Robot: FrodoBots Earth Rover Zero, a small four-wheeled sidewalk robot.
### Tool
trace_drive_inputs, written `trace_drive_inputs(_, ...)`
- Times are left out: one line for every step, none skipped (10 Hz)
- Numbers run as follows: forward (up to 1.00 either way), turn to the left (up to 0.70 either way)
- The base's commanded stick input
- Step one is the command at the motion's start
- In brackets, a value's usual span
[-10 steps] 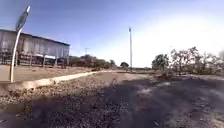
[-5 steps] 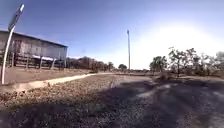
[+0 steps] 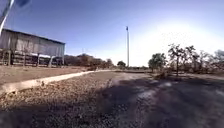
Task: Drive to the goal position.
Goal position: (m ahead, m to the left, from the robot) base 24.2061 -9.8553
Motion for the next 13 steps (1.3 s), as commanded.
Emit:
trace_drive_inputs(0.5, 0.0)
trace_drive_inputs(0.5, 0.0)
trace_drive_inputs(0.5, 0.0)
trace_drive_inputs(0.5, 0.0)
trace_drive_inputs(0.5, 0.0)
trace_drive_inputs(0.5, 0.0)
trace_drive_inputs(0.5, 0.0)
trace_drive_inputs(0.5, 0.0)
trace_drive_inputs(0.5, 0.0)
trace_drive_inputs(0.5, 0.05)
trace_drive_inputs(0.5, 0.11)
trace_drive_inputs(0.5, 0.08)
trace_drive_inputs(0.5, 0.03)
